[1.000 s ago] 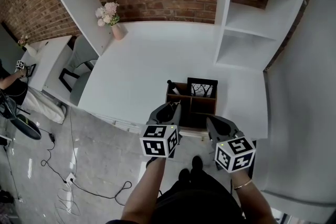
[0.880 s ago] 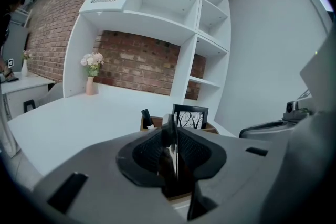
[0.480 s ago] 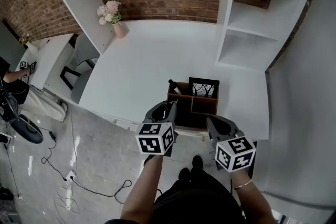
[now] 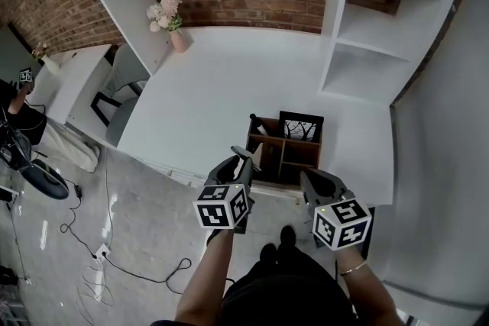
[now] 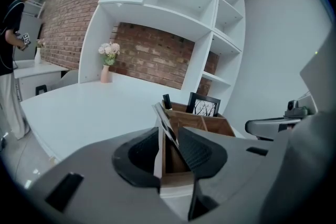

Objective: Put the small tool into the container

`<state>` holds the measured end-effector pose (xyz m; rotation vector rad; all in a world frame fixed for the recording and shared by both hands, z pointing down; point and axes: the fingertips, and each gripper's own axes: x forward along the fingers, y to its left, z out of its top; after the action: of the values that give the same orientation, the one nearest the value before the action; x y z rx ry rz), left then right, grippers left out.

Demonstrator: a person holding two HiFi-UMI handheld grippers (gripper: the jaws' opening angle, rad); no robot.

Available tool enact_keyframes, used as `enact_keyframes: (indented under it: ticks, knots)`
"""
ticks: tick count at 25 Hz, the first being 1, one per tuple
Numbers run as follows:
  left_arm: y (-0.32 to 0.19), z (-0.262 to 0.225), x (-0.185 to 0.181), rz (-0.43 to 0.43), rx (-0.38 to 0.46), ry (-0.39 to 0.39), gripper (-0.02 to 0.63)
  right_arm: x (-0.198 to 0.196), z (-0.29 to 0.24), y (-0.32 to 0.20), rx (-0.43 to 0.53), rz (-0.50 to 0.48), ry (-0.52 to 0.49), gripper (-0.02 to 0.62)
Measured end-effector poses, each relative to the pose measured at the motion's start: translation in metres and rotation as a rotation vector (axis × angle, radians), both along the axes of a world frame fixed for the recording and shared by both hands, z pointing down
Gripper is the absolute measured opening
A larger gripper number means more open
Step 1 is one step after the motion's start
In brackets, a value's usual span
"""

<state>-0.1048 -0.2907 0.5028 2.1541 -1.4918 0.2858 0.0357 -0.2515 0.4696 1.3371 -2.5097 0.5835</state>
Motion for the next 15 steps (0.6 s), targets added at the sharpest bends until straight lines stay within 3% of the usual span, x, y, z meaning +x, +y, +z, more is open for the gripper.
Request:
enact_keyframes:
  ticks: [15]
  knots:
    - [0.047, 0.007, -0.01, -0.011, -0.022, -0.004, 0.087, -0.006, 0.002, 0.017, 0.005, -0.004, -0.002, 0.005]
